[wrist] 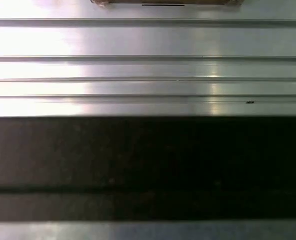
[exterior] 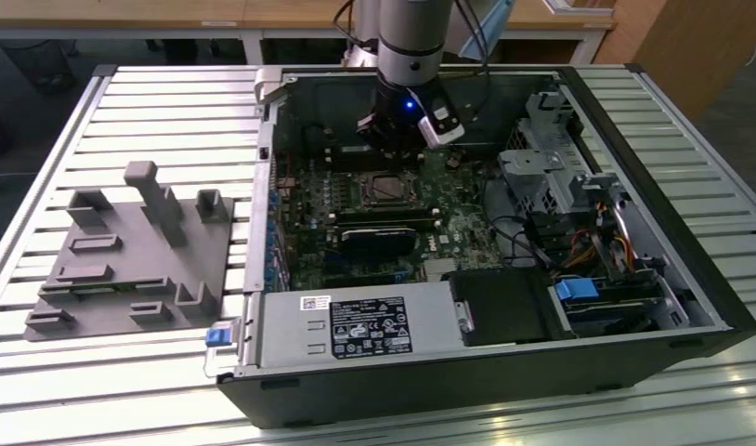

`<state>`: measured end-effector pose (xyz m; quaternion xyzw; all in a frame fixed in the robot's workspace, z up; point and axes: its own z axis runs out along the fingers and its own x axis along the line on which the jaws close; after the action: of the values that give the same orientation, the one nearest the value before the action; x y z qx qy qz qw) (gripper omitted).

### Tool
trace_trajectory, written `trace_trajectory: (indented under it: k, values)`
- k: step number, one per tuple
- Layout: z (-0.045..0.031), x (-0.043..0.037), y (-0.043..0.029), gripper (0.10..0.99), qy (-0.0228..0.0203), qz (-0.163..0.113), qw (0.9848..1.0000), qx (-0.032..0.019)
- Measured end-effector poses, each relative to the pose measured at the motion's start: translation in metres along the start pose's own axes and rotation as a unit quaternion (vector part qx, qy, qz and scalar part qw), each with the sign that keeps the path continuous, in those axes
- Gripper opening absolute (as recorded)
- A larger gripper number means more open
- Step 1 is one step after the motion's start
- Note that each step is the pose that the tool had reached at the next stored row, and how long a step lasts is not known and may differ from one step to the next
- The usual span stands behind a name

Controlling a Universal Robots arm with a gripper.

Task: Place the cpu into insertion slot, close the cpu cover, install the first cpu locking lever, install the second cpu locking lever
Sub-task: 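Install the first cpu locking lever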

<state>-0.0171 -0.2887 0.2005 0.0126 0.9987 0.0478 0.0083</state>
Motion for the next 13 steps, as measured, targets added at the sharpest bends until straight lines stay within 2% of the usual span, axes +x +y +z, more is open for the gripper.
trace_trajectory:
  k: [4,8,13]
  values:
    - [-0.0002,-0.0001,0.0001,0.122,-0.0001,0.0,1.0,0.0002]
    - [0.0004,-0.0001,0.0005,0.122,-0.0002,0.0,1.0,0.0076]
    - [0.0016,0.0,0.0011,0.122,-0.0002,0.0,0.9999,0.0125]
